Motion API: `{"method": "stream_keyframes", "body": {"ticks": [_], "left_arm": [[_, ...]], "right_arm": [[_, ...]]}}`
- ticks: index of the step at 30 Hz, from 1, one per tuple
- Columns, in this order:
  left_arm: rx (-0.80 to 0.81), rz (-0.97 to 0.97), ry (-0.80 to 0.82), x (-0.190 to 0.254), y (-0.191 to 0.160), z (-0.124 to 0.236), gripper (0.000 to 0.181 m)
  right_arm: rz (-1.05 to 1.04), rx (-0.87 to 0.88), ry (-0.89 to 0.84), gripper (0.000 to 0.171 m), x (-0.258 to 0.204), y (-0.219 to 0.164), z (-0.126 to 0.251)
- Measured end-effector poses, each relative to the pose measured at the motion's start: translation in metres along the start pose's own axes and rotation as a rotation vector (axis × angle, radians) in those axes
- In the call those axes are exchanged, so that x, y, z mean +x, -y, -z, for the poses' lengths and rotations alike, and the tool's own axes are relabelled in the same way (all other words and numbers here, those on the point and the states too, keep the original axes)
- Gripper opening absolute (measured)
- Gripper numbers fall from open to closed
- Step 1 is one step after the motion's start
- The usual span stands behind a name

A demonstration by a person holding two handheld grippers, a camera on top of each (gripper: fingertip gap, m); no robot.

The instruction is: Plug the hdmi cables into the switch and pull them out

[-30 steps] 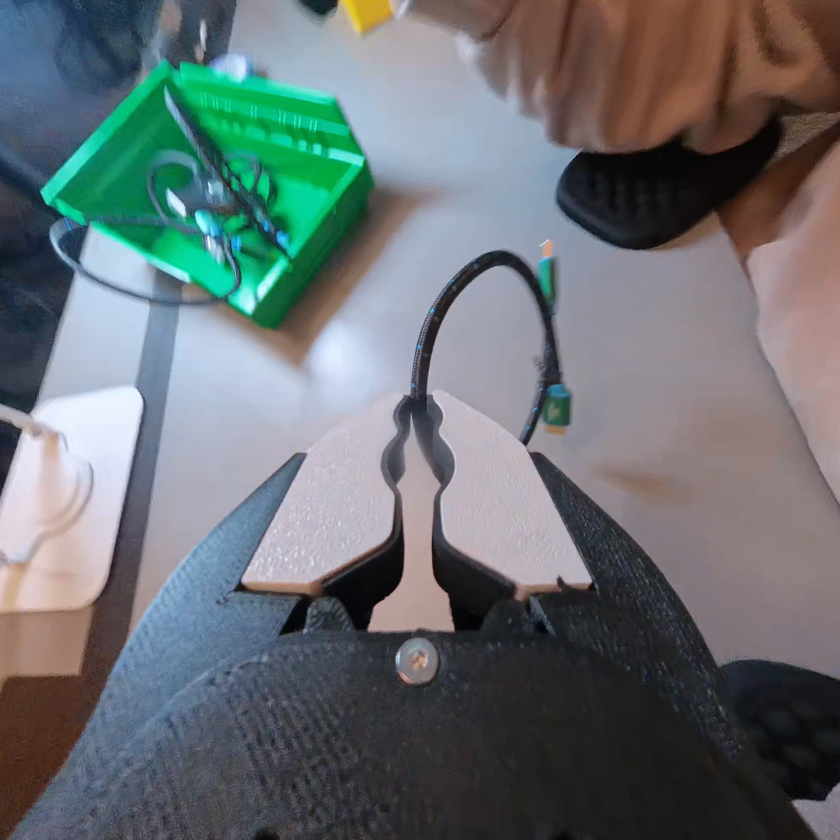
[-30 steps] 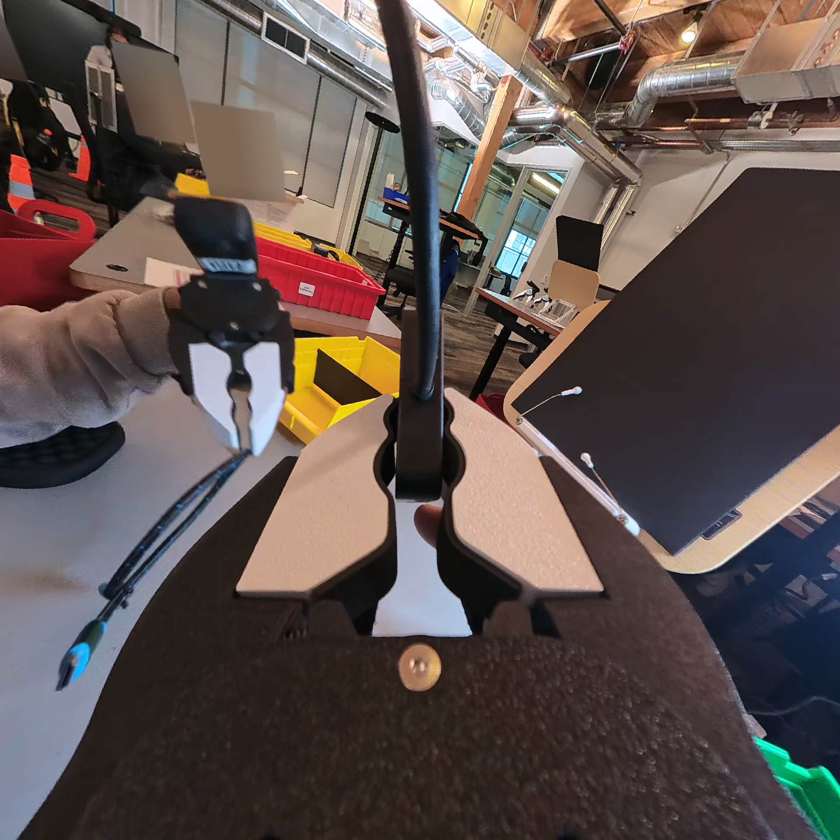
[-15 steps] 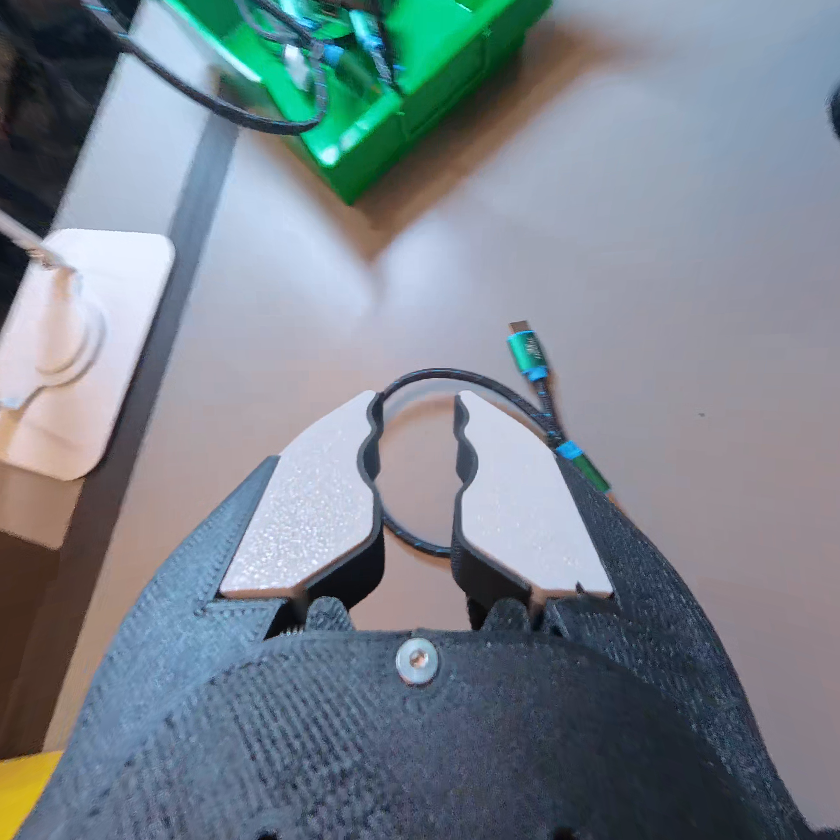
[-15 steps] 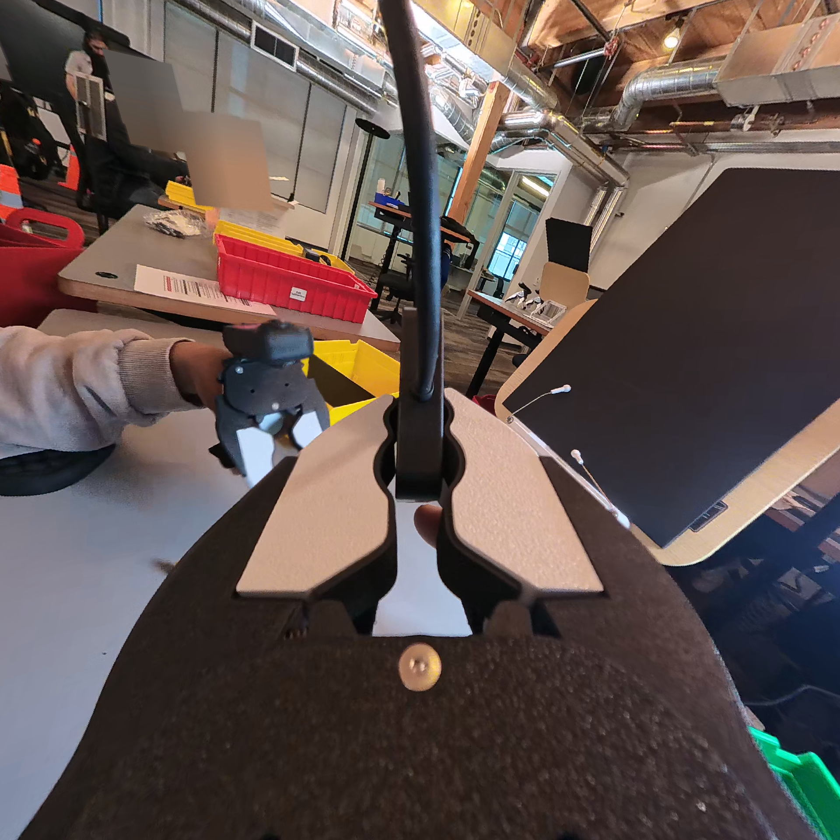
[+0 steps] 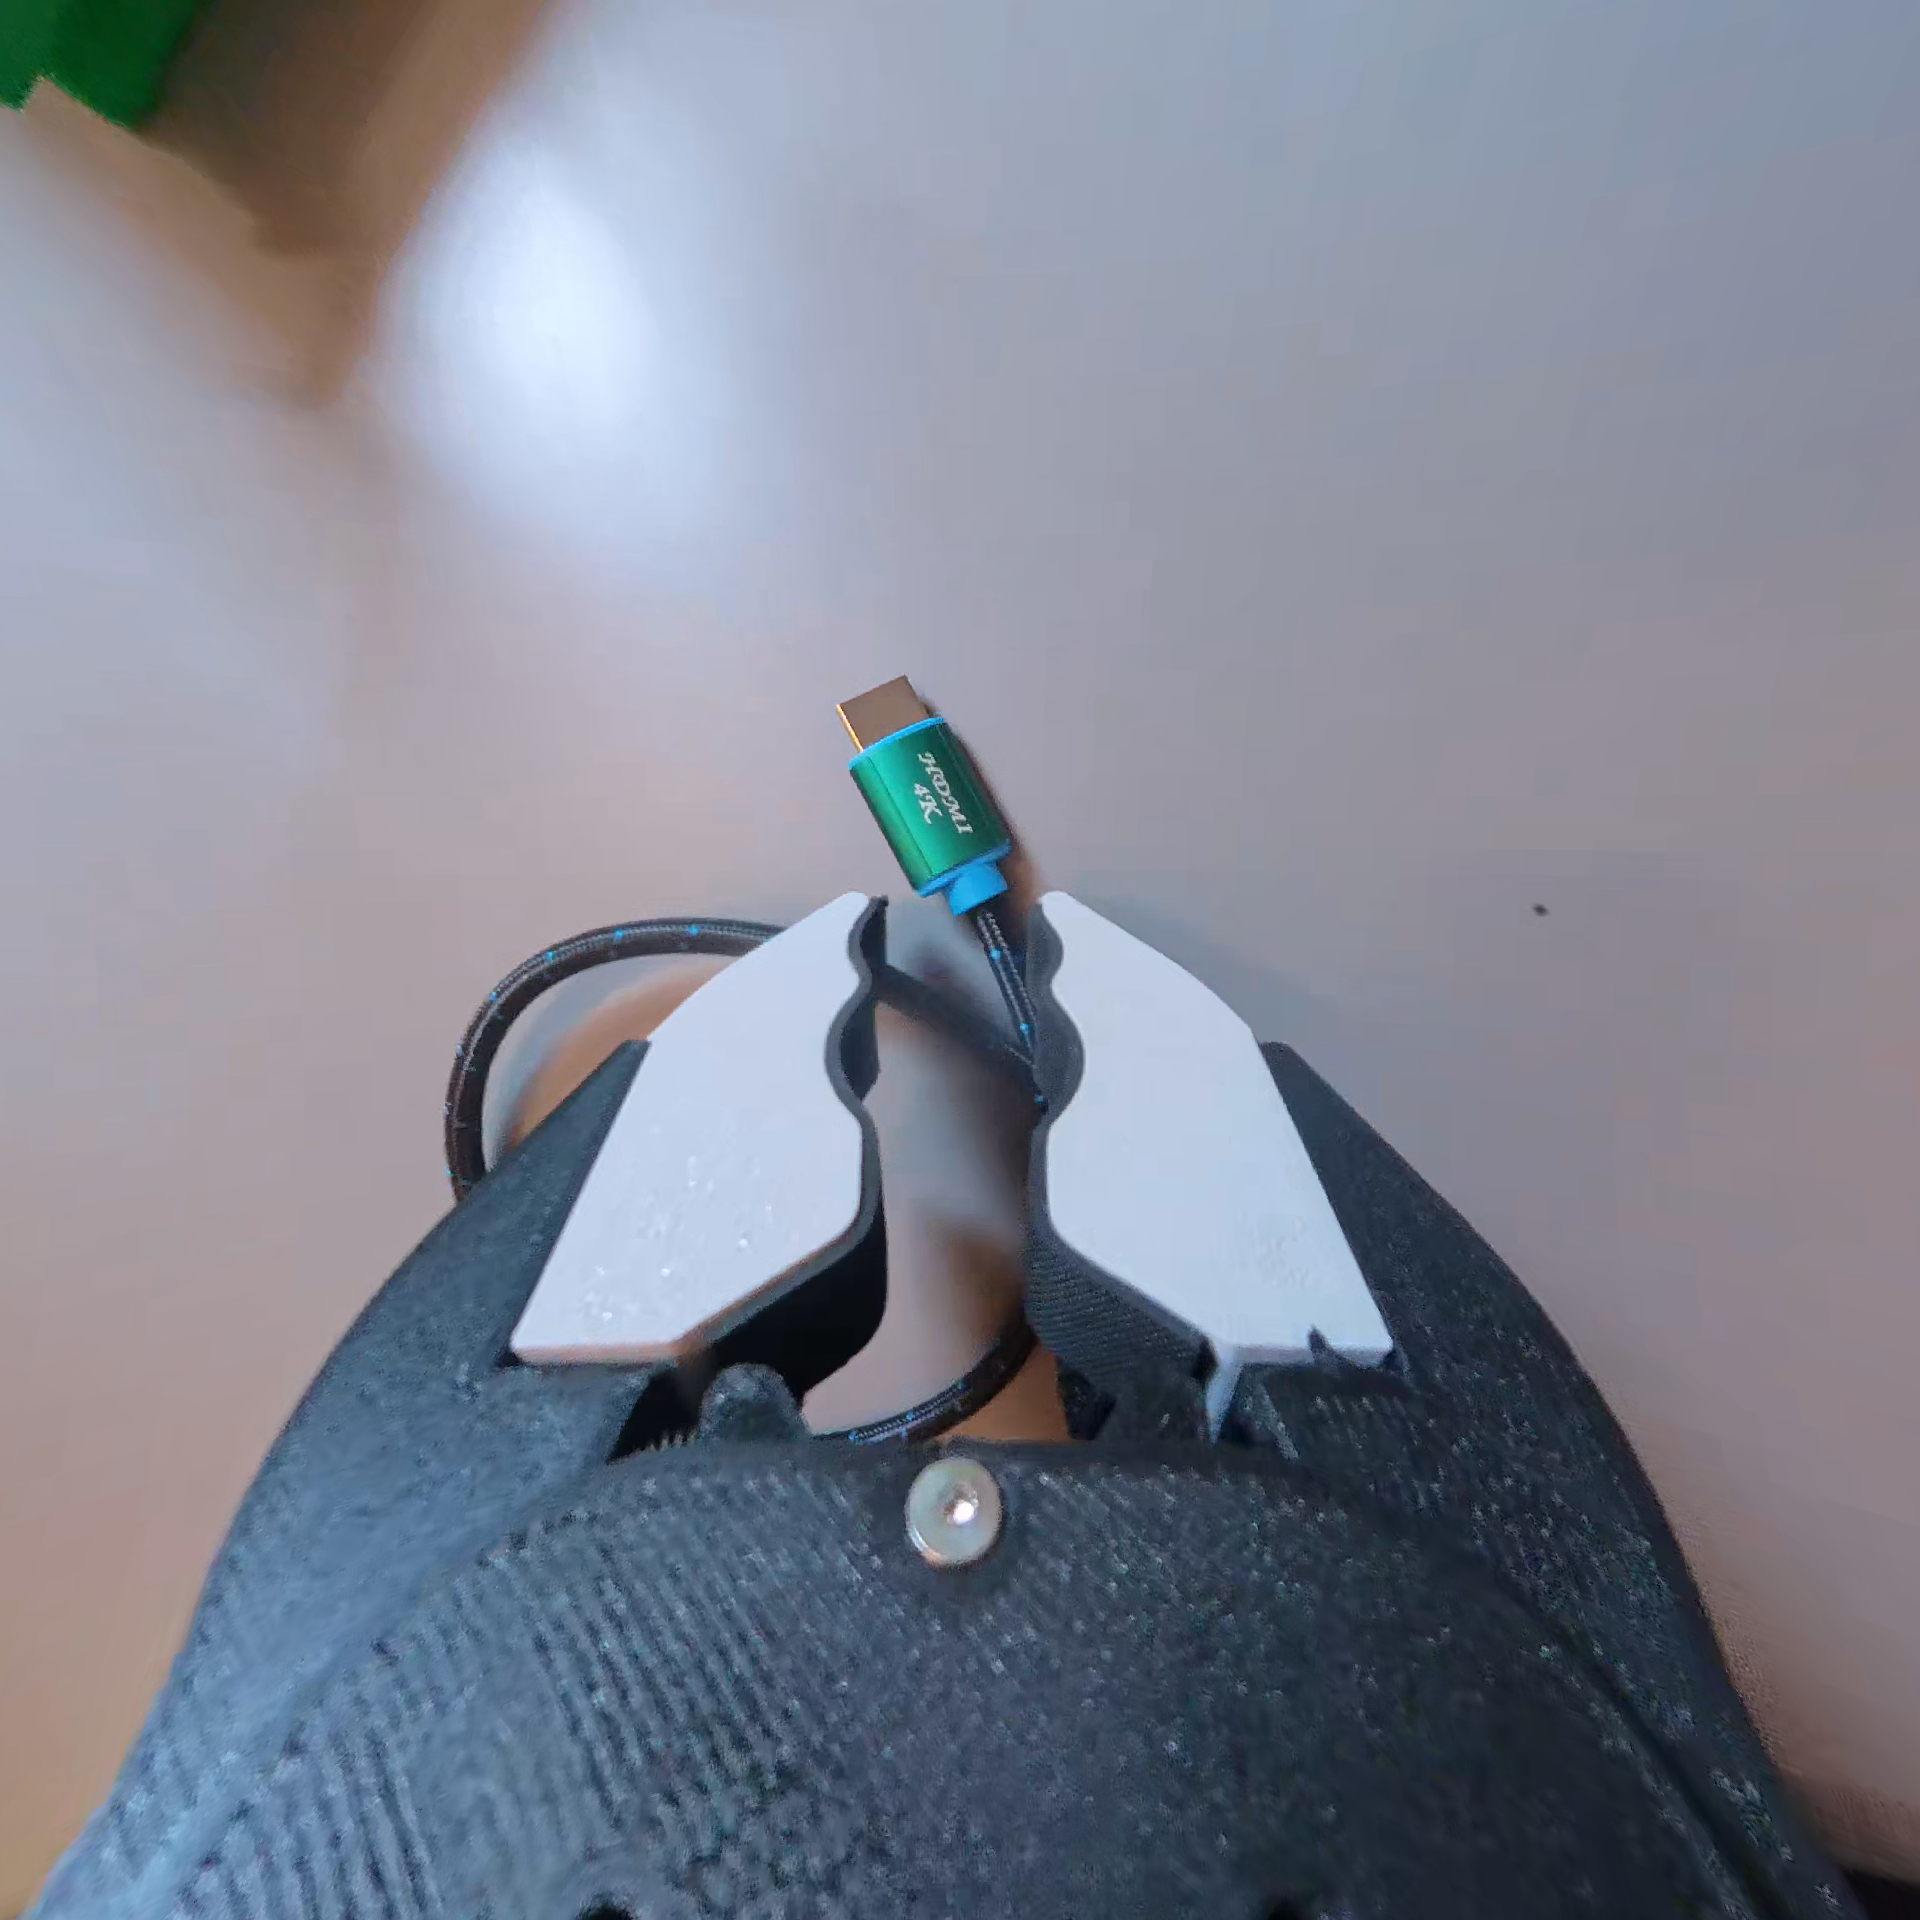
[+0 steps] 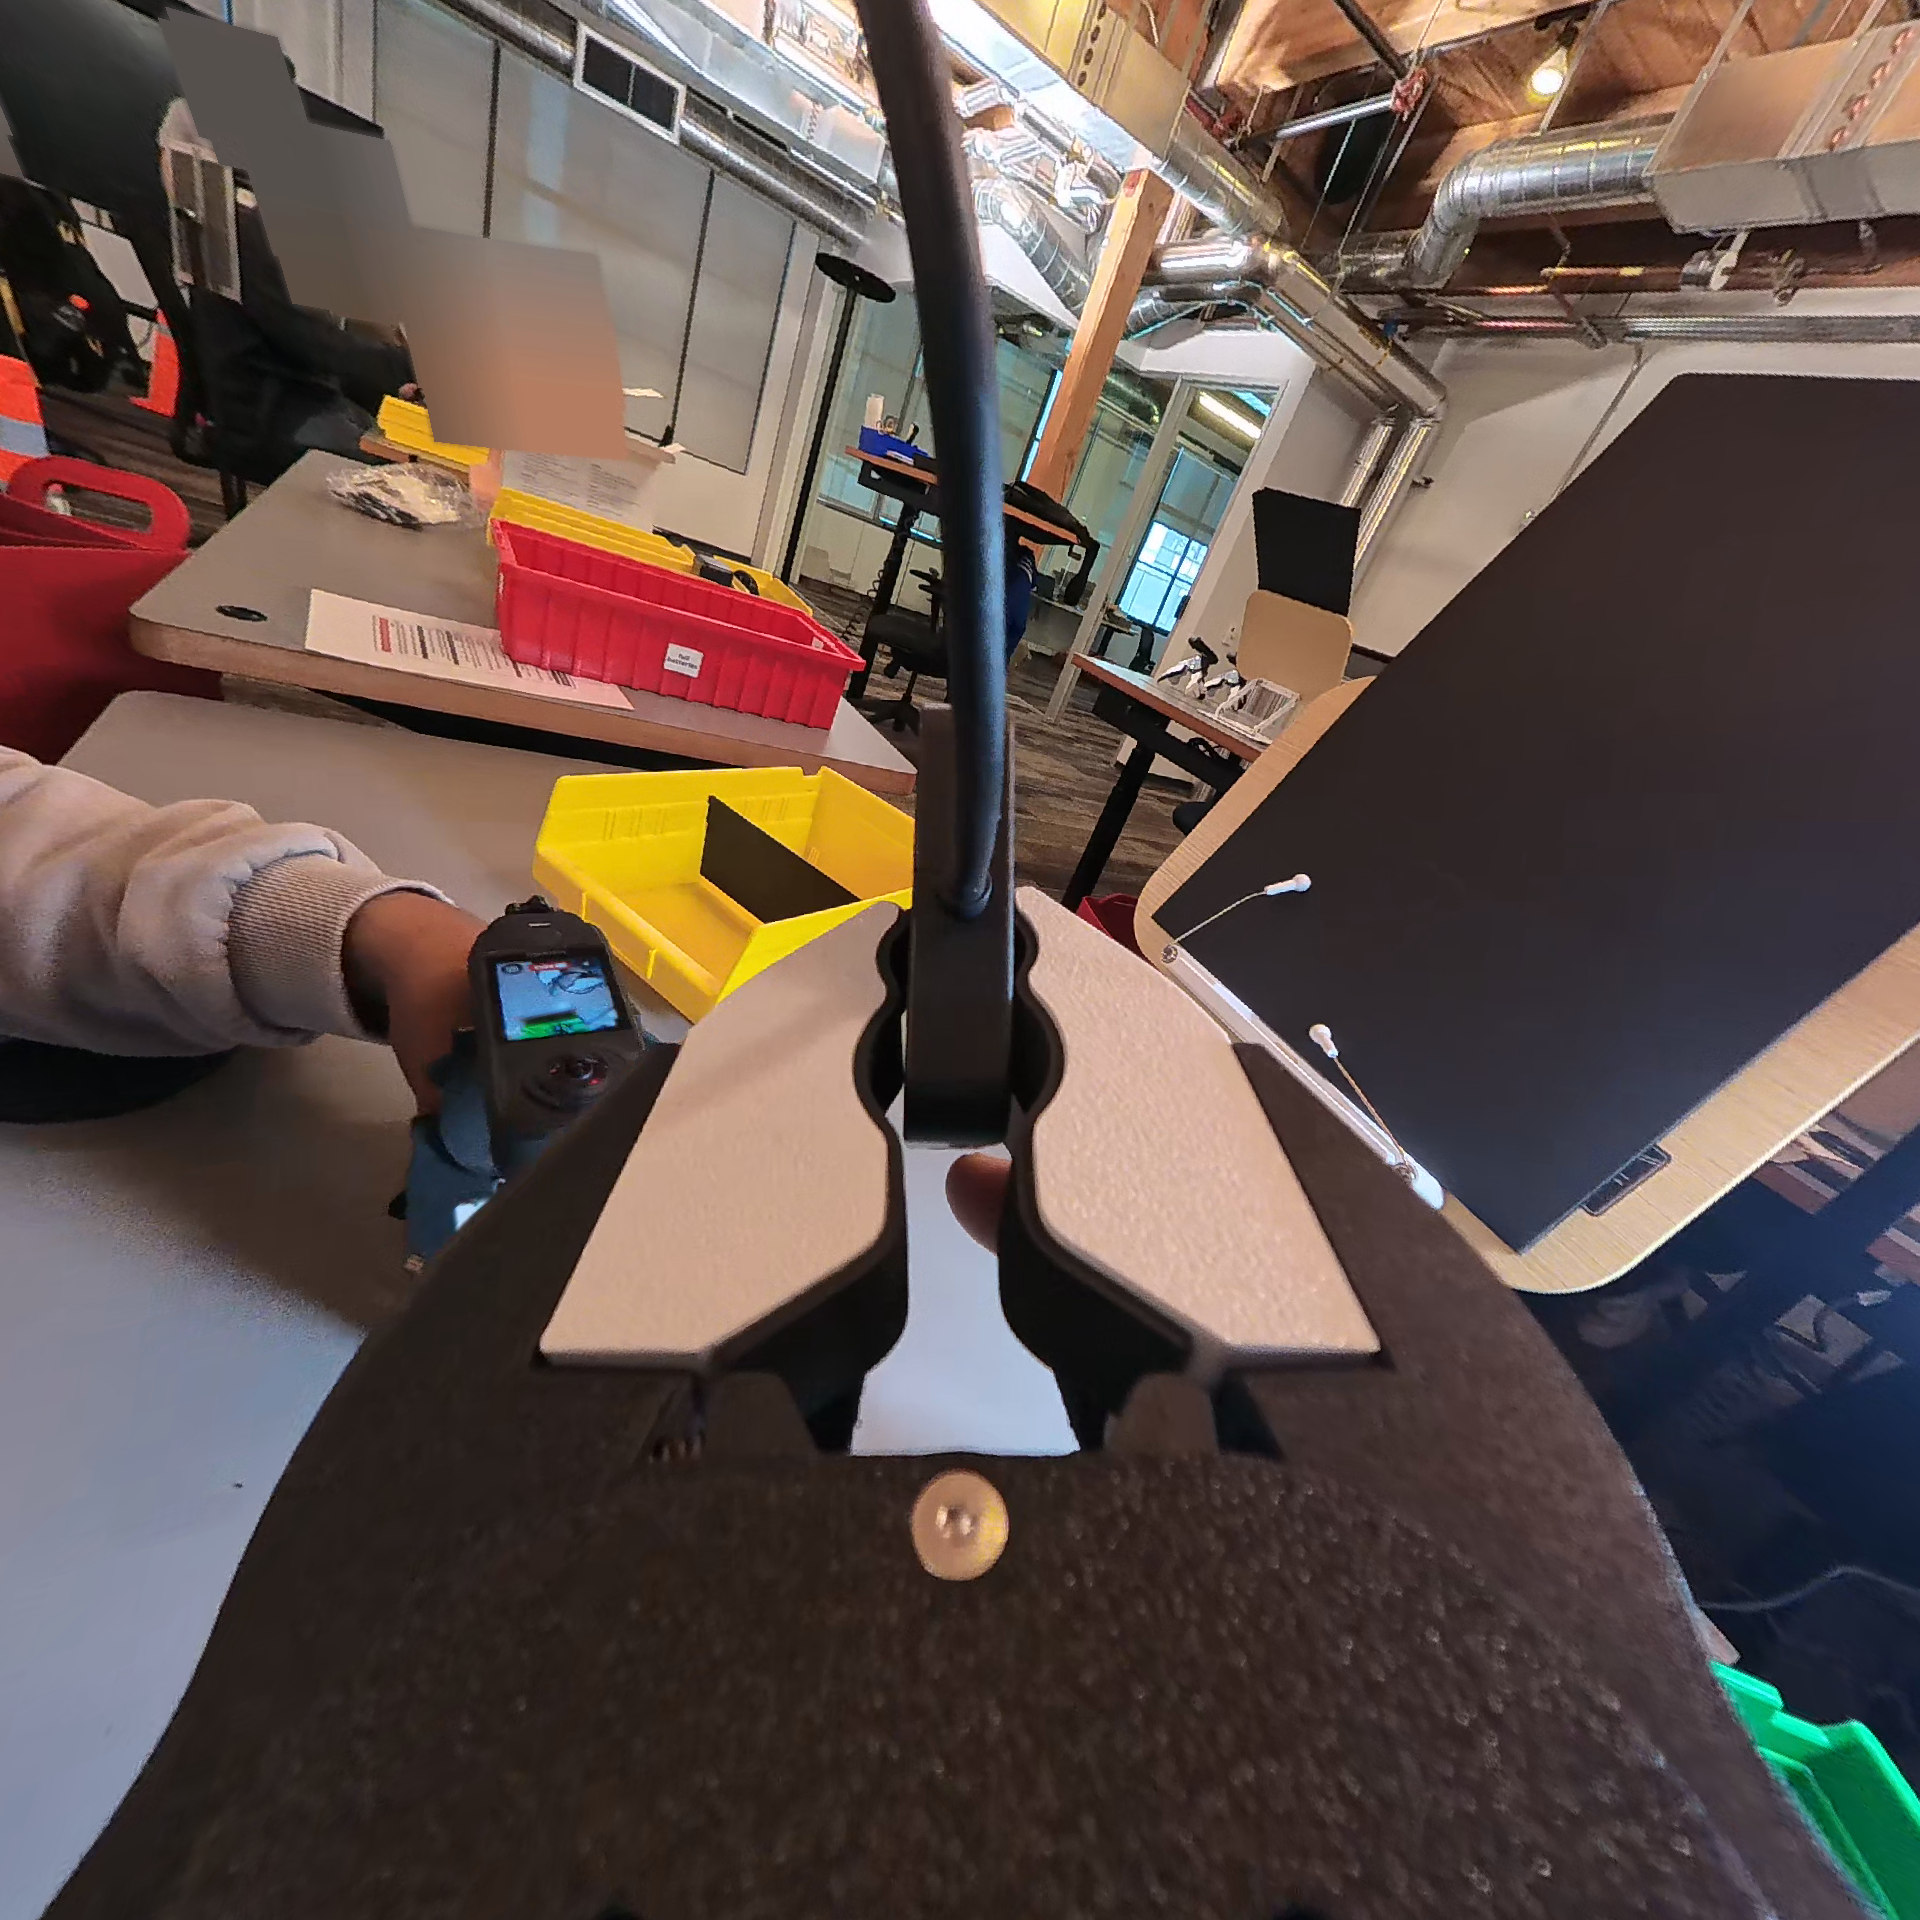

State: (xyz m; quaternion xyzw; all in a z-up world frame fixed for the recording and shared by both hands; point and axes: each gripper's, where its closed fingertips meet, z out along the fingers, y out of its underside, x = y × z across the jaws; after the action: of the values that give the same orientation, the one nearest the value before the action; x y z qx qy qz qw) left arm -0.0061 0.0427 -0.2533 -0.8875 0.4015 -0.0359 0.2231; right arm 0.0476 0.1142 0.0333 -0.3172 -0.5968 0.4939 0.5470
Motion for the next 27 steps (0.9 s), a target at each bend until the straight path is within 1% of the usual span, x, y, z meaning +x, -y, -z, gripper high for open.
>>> {"method": "stream_keyframes", "body": {"ticks": [3, 7, 11, 14, 16, 19, 22, 27], "left_arm": [[-0.043, 0.018, 0.048, -0.013, -0.013, 0.000, 0.020], [-0.070, 0.045, 0.073, -0.023, -0.024, 0.004, 0.020], [-0.056, 0.106, 0.045, -0.024, -0.026, 0.004, 0.019], [-0.052, 0.085, 0.079, -0.031, -0.026, 0.004, 0.017], [-0.033, 0.035, 0.095, -0.037, -0.025, 0.003, 0.010], [0.111, 0.071, 0.076, -0.043, -0.011, 0.021, 0.009], [0.284, 0.146, 0.052, -0.052, 0.002, 0.060, 0.009], [0.529, 0.236, 0.008, -0.059, 0.009, 0.131, 0.009]], "right_arm": [[0.002, -0.006, 0.003, 0.015, -0.001, -0.001, -0.001], [0.001, -0.012, 0.010, 0.015, -0.003, -0.003, -0.004], [-0.002, -0.021, 0.014, 0.015, -0.004, -0.007, -0.007], [-0.001, -0.027, 0.017, 0.015, -0.006, -0.009, -0.009], [0.006, -0.038, 0.013, 0.015, -0.006, -0.011, -0.010], [0.053, -0.082, -0.020, 0.015, -0.002, -0.018, -0.011], [0.106, -0.127, -0.043, 0.015, 0.001, -0.029, -0.013], [0.199, -0.182, -0.015, 0.015, -0.009, -0.052, -0.026]]}}
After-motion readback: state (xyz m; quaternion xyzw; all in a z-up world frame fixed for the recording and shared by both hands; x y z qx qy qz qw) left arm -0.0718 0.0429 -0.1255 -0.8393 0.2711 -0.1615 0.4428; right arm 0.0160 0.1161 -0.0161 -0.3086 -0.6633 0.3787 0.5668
